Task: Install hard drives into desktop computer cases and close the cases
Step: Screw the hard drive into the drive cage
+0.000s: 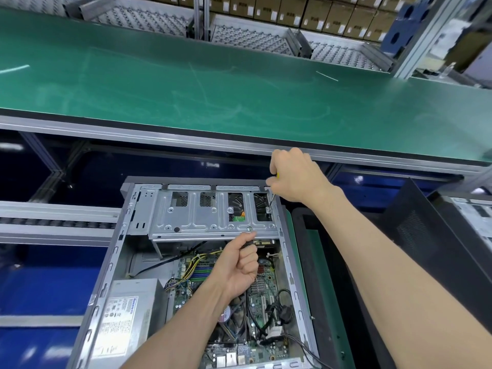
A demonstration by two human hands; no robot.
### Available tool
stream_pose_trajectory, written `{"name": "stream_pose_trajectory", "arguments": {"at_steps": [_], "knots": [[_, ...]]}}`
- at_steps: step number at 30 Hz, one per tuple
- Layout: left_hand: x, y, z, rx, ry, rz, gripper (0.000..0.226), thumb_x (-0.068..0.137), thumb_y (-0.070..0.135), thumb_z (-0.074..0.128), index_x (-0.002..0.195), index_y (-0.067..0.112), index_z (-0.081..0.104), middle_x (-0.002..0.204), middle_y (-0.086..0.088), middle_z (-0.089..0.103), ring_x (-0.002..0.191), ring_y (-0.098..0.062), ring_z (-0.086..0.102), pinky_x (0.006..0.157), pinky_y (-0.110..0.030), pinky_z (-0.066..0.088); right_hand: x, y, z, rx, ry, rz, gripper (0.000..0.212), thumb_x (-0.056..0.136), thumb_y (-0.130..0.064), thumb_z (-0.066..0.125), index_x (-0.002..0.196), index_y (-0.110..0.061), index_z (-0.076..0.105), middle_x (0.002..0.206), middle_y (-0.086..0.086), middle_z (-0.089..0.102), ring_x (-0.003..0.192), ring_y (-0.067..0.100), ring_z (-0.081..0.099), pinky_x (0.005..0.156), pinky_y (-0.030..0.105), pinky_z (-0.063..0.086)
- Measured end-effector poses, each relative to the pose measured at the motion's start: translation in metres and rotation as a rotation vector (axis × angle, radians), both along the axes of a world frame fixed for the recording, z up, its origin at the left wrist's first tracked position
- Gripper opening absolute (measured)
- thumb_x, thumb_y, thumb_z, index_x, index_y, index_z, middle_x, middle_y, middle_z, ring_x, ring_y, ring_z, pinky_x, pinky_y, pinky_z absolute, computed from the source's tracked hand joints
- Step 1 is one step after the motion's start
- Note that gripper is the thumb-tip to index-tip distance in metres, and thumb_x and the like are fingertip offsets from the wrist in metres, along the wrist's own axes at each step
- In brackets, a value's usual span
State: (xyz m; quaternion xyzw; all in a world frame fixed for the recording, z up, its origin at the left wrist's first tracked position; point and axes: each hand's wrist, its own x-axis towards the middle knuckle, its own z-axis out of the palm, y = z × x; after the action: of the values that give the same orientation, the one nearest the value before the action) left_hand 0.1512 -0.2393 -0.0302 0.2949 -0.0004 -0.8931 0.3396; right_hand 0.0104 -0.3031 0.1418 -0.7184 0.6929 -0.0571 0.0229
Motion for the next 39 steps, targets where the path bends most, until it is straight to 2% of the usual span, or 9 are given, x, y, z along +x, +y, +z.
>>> {"name": "stream_pose_trajectory", "arguments": {"at_steps": [3,8,12,17,22,27,32,36,39], "knots": [[-0.0002,-0.0005,-0.0003,0.012,0.004,0.014,0.034,0.080,0.010,0.071,0.065,0.021,0.042,0.054,0.009,0.013,0.045,-0.009,0.005,0.039,-0.020,0.005,0.0004,0.0008,-0.0011,-0.049,0.062,-0.051,0.022,0.093,-0.033,0.063,0.094,-0.014,0.052,0.092,0.005,0.045,0.080,0.030,0.045,0.068,0.038,0.037],[0.0000,-0.0004,-0.0008,-0.008,-0.004,-0.004,0.039,0.075,0.011,0.075,0.062,0.021,0.040,0.056,0.010,0.011,0.045,-0.009,0.005,0.041,-0.021,0.004,-0.0024,0.0009,-0.0003,0.030,-0.022,0.017,0.022,0.079,-0.014,0.064,0.100,-0.017,0.057,0.100,0.007,0.055,0.088,0.031,0.052,0.067,0.035,0.039],[-0.0003,-0.0008,-0.0006,0.000,-0.001,0.002,0.037,0.078,0.011,0.073,0.066,0.022,0.040,0.057,0.010,0.011,0.045,-0.009,0.006,0.039,-0.020,0.005,-0.0005,0.0021,-0.0024,-0.059,0.065,-0.039,0.022,0.091,-0.033,0.064,0.094,-0.013,0.056,0.090,0.006,0.049,0.080,0.031,0.048,0.067,0.038,0.041],[0.0001,-0.0009,-0.0023,0.002,0.003,0.005,0.036,0.076,0.011,0.075,0.062,0.020,0.043,0.053,0.009,0.014,0.044,-0.009,0.006,0.039,-0.020,0.006,-0.0018,0.0014,0.0012,0.062,-0.058,0.041,0.025,0.077,-0.011,0.063,0.099,-0.018,0.053,0.097,0.006,0.058,0.091,0.030,0.054,0.070,0.037,0.047],[-0.0001,-0.0011,-0.0025,0.002,0.007,0.002,0.037,0.076,0.011,0.075,0.063,0.020,0.041,0.056,0.010,0.012,0.044,-0.009,0.007,0.039,-0.020,0.006,0.0042,0.0005,-0.0041,-0.066,0.076,-0.015,0.026,0.094,-0.034,0.063,0.097,-0.012,0.050,0.089,0.006,0.045,0.079,0.030,0.045,0.067,0.037,0.039],[0.0000,-0.0010,-0.0021,0.006,0.017,0.003,0.037,0.078,0.011,0.074,0.069,0.022,0.039,0.054,0.009,0.014,0.044,-0.008,0.007,0.038,-0.020,0.007,-0.0013,-0.0018,0.0025,0.081,-0.039,0.044,0.025,0.078,-0.010,0.062,0.099,-0.018,0.051,0.097,0.009,0.057,0.092,0.031,0.054,0.069,0.037,0.046],[0.0004,-0.0011,-0.0018,0.008,0.013,0.006,0.035,0.079,0.010,0.073,0.071,0.021,0.041,0.053,0.009,0.015,0.044,-0.008,0.007,0.035,-0.019,0.008,0.0008,-0.0019,-0.0034,-0.038,0.043,-0.032,0.023,0.092,-0.032,0.066,0.091,-0.014,0.052,0.090,0.005,0.044,0.081,0.030,0.045,0.069,0.038,0.039],[0.0004,-0.0013,-0.0017,0.002,0.011,0.004,0.036,0.078,0.010,0.073,0.063,0.021,0.042,0.052,0.009,0.015,0.044,-0.008,0.006,0.036,-0.020,0.007,-0.0029,-0.0049,0.0007,0.100,-0.027,0.038,0.027,0.077,-0.012,0.064,0.098,-0.022,0.052,0.102,0.008,0.059,0.095,0.030,0.055,0.072,0.036,0.047],[0.0002,-0.0017,-0.0016,-0.003,0.010,-0.005,0.038,0.078,0.011,0.073,0.059,0.021,0.042,0.049,0.009,0.017,0.044,-0.008,0.006,0.035,-0.020,0.007,-0.0014,-0.0057,-0.0020,0.045,-0.014,0.022,0.020,0.080,-0.011,0.065,0.097,-0.016,0.057,0.101,0.009,0.054,0.094,0.032,0.052,0.072,0.036,0.044]]}}
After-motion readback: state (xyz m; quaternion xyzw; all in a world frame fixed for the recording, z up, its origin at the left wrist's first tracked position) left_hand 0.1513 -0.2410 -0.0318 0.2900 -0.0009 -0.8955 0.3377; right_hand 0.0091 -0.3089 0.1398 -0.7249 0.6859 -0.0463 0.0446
